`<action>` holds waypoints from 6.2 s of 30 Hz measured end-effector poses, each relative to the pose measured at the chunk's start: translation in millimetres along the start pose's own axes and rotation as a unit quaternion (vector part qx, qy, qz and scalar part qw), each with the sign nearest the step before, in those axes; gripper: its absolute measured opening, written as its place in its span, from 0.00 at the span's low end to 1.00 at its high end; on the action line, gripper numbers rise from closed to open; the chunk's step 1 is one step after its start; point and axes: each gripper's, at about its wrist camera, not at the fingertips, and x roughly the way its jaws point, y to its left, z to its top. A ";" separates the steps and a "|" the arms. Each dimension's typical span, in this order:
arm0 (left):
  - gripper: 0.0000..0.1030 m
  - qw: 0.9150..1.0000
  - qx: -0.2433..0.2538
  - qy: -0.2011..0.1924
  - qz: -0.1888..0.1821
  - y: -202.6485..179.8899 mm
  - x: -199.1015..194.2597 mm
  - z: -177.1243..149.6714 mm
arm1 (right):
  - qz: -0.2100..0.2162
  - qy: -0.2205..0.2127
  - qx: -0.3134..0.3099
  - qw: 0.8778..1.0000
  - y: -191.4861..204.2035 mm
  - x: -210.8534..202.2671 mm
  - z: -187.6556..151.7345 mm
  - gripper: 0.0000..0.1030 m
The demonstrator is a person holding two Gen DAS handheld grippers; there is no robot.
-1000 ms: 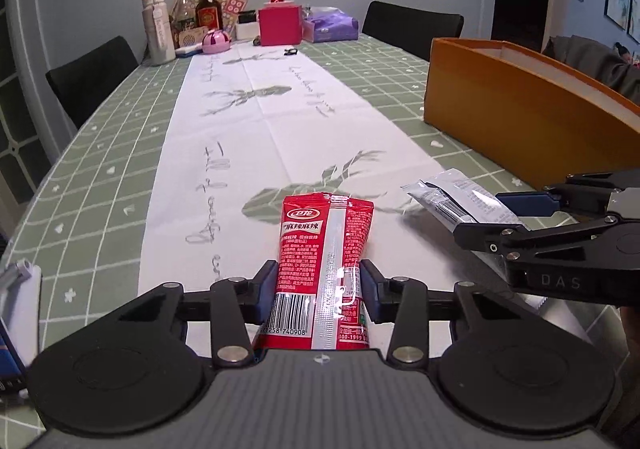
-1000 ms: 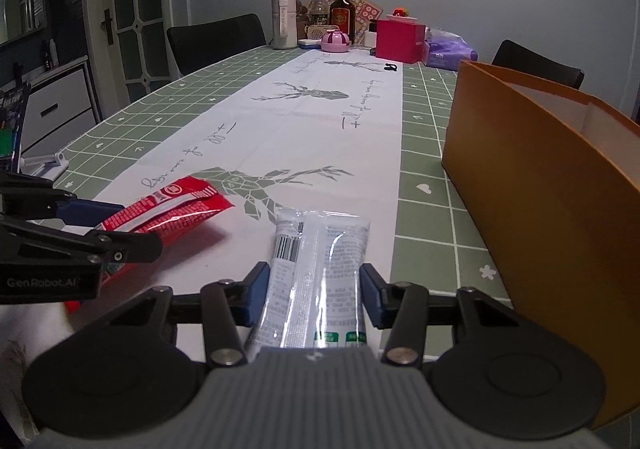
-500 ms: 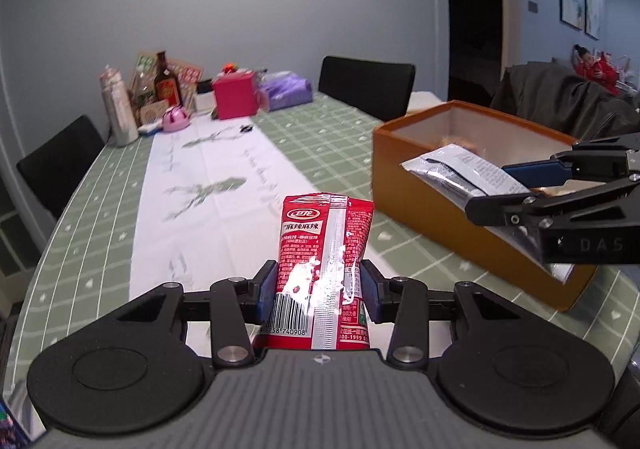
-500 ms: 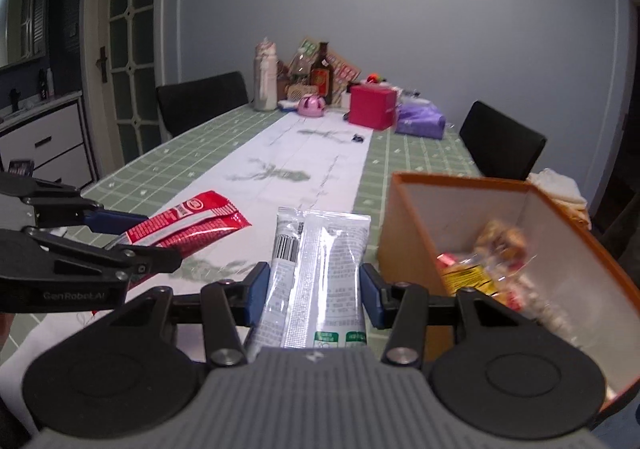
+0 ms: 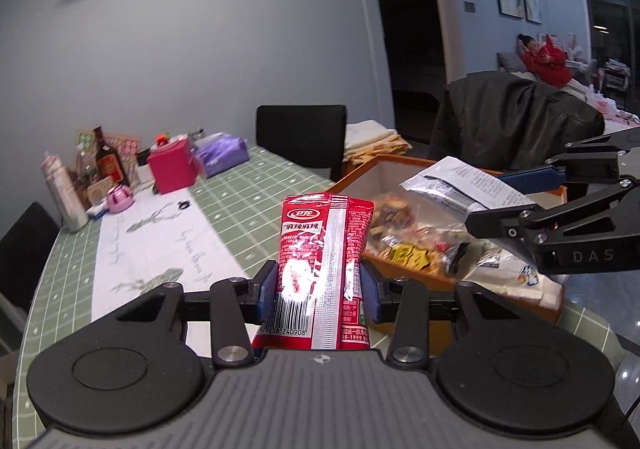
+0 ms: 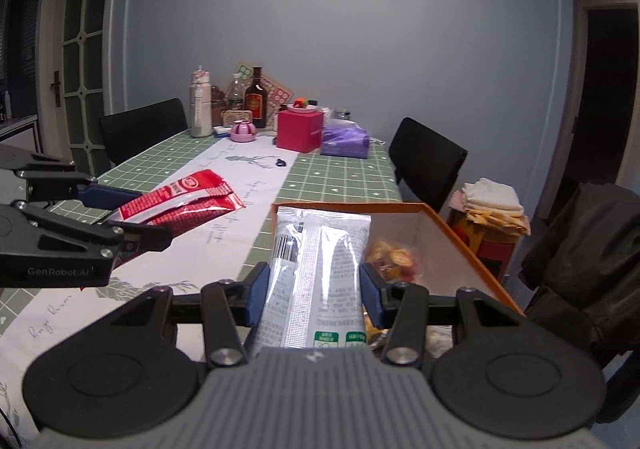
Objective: Organize snacks
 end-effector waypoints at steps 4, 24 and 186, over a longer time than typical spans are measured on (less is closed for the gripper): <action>0.47 1.000 0.026 -0.002 -0.015 -17.5 13.9 12.9 | -0.013 0.003 0.000 1.000 -16.4 1.4 0.2 0.46; 0.47 0.991 0.102 0.074 -0.052 -58.3 91.5 45.3 | -0.023 0.056 0.036 0.998 -80.8 45.4 0.8 0.46; 0.97 0.986 -0.079 0.141 0.046 -69.1 49.1 -14.5 | -0.152 0.113 0.148 0.971 -37.8 -17.0 -51.0 0.97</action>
